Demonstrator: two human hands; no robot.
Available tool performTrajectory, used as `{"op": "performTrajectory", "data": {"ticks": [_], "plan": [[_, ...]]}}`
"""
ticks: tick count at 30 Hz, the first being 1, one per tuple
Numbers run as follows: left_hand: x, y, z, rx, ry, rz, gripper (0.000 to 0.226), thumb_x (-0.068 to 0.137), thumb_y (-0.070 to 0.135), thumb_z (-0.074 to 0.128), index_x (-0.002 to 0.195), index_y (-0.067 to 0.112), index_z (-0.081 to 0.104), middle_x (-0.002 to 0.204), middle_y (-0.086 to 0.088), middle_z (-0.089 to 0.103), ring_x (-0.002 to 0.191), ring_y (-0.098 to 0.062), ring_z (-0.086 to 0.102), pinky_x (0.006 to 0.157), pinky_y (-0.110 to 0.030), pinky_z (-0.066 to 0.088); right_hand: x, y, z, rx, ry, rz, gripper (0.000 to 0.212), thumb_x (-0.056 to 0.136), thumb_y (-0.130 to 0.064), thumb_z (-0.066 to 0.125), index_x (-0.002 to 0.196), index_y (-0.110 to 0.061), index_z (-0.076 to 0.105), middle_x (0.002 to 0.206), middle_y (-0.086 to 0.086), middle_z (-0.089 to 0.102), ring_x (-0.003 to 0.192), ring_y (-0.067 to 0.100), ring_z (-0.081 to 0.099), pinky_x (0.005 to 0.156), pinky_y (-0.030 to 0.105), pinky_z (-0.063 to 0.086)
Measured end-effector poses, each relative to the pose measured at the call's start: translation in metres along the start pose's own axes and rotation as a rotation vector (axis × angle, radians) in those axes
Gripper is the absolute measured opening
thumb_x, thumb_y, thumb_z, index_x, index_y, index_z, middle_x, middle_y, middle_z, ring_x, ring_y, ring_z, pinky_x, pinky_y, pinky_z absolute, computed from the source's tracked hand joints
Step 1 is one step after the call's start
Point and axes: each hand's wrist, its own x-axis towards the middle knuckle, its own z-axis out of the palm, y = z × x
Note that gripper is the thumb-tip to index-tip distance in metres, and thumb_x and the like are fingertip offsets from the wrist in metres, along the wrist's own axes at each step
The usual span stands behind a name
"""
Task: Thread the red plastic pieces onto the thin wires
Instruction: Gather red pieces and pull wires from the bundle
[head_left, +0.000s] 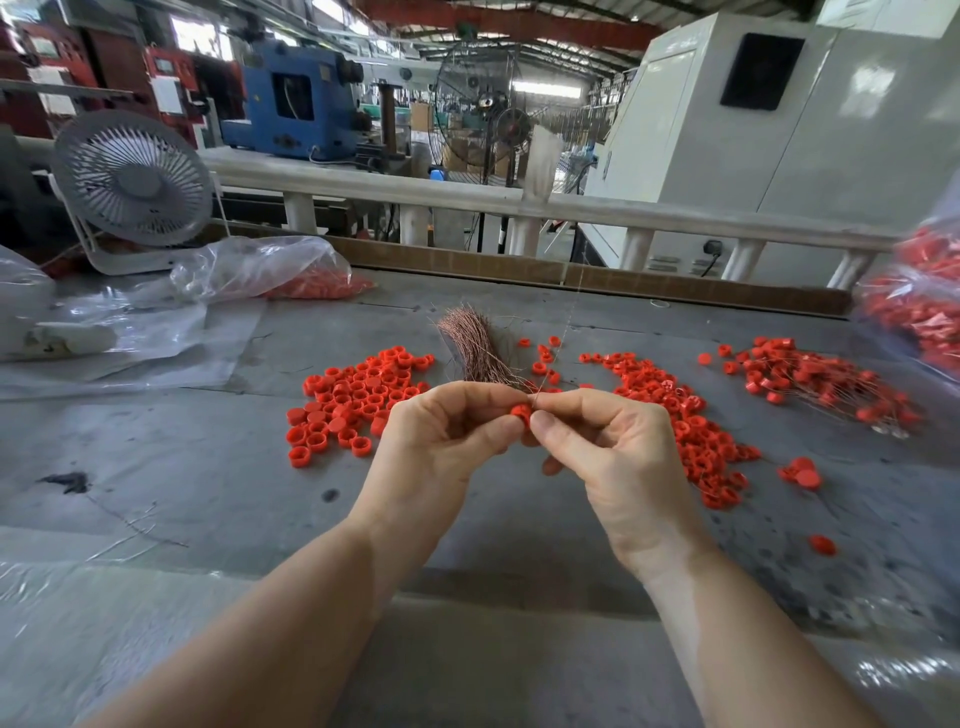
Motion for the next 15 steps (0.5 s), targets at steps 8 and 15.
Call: {"op": "performTrajectory", "data": {"ticks": [8, 15], "plan": [[-0.0002, -0.0016, -0.0015, -0.044, 0.007, -0.031, 0.017, 0.069, 0.006, 0.066, 0.084, 0.013, 0.069, 0.071, 0.004, 0.072, 0.065, -0.001, 0.063, 0.065, -0.013, 0.05, 0.0003, 0.0016, -0.001, -0.008, -0.002, -0.026, 0.023, 0.076, -0.003, 0.071, 0.073, -0.026, 0.074, 0.069, -0.001, 0.072, 0.063, 0.013, 0.065, 0.051, 0.018, 0.047], [-0.0004, -0.0018, -0.0003, -0.058, 0.006, -0.047, 0.017, 0.07, -0.004, 0.067, 0.084, 0.005, 0.068, 0.069, 0.003, 0.071, 0.062, 0.0, 0.063, 0.063, -0.013, 0.05, 0.0009, 0.005, -0.0022, -0.015, -0.021, -0.044, 0.022, 0.078, -0.001, 0.068, 0.075, -0.022, 0.072, 0.063, -0.002, 0.069, 0.055, 0.008, 0.06, 0.058, 0.018, 0.05]]}}
